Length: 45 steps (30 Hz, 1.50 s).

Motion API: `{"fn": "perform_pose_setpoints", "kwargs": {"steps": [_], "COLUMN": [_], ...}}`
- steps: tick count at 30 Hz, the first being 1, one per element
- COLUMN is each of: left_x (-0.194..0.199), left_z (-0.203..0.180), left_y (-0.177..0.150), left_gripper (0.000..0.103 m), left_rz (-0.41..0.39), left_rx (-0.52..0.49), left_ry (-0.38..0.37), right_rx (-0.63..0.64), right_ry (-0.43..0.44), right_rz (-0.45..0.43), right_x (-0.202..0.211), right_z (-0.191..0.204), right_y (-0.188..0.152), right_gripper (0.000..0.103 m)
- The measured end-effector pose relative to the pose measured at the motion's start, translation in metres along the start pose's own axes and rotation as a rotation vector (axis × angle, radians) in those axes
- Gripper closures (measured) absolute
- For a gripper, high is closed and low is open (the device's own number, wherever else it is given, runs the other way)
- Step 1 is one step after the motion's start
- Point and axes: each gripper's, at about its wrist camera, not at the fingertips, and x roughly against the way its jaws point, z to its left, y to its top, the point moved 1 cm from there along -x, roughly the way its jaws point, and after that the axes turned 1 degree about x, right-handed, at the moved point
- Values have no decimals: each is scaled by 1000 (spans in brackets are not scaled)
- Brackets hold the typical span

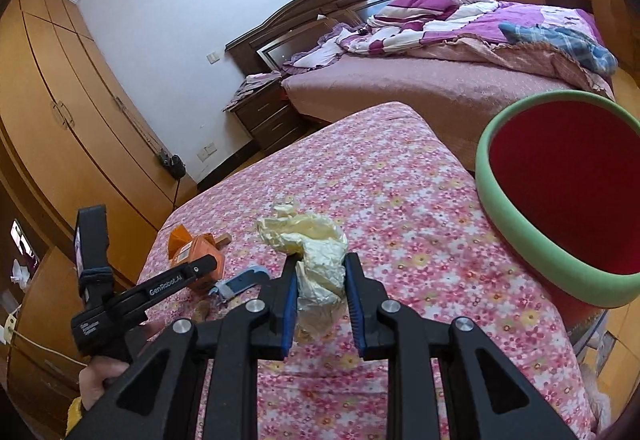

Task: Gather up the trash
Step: 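Grasp the orange carton with the left tool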

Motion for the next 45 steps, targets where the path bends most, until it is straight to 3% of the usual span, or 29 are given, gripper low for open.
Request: {"fn": "perform_pose_setpoints", "kwargs": {"steps": [6,20,33,45], "left_x": [-3,69,132,158], "left_z": [8,5,-38,-71], "left_y": [-1,-23,-38,-52], "left_gripper": [56,57,57,57], "left_rz": [7,-76,-112,-117], "left_rx": [48,8,-84,-143], "left_ry": [0,-180,-280,-327], "right_rx": [-16,-20,-15,-45], "right_ry": [4,21,20,-6], "right_rz": [8,-40,-151,-229], "right_x": [-4,28,87,131], "right_z": [-8,0,4,-10], "right_y": [-2,-10,-11,-16], "right_gripper": [79,79,79,79]}}
